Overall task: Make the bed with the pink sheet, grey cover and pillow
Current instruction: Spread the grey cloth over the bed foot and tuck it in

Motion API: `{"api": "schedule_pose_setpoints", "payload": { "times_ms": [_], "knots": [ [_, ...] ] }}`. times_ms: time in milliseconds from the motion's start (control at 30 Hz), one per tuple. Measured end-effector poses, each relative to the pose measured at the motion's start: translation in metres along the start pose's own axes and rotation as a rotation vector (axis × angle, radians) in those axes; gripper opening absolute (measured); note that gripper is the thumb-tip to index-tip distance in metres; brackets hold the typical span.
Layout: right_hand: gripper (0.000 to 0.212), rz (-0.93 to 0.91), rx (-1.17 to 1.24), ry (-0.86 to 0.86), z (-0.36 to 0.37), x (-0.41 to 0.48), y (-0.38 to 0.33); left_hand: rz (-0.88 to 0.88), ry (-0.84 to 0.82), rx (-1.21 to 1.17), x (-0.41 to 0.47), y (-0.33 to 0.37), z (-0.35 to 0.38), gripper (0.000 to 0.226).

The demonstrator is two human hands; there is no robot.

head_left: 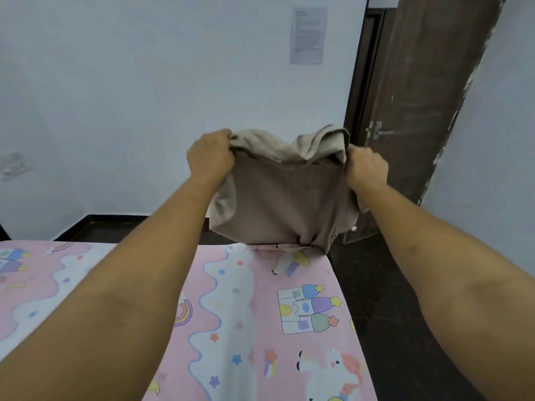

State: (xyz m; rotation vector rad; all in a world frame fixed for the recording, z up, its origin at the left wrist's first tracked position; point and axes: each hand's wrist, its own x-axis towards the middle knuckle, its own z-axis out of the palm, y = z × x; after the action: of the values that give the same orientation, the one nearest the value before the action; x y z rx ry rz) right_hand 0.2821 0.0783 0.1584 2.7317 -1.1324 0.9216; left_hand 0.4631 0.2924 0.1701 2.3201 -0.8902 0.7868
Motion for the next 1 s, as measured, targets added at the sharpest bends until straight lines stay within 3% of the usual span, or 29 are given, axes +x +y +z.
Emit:
{"api": "schedule_pose_setpoints", "payload": {
  "times_ms": [133, 567, 800, 1000],
  "knots": [
    [0.024, -0.06, -0.014, 0.104, -0.048, -0.006, -0.006, -0.001, 0.102, 0.012, -0.003, 0.01, -0.05, 0.022],
    [0.028, -0.27, -0.096, 0.121, -0.148, -0.165, 0.022, 0.056, 0.045, 0.169, -0.17, 0.027, -0.186, 0.017],
    [0.03, -0.407, -0.229, -0.115, -0.157, -0.294, 0.065, 0.12, -0.348, 0.341, -0.312, 0.002, -0.213, 0.024],
    [0.034, -0.498, -0.265, -0.317, -0.124, -0.403, 0.089, 0.235, -0.658, 0.394, -0.442, -0.026, -0.211, 0.037]
  ]
}}
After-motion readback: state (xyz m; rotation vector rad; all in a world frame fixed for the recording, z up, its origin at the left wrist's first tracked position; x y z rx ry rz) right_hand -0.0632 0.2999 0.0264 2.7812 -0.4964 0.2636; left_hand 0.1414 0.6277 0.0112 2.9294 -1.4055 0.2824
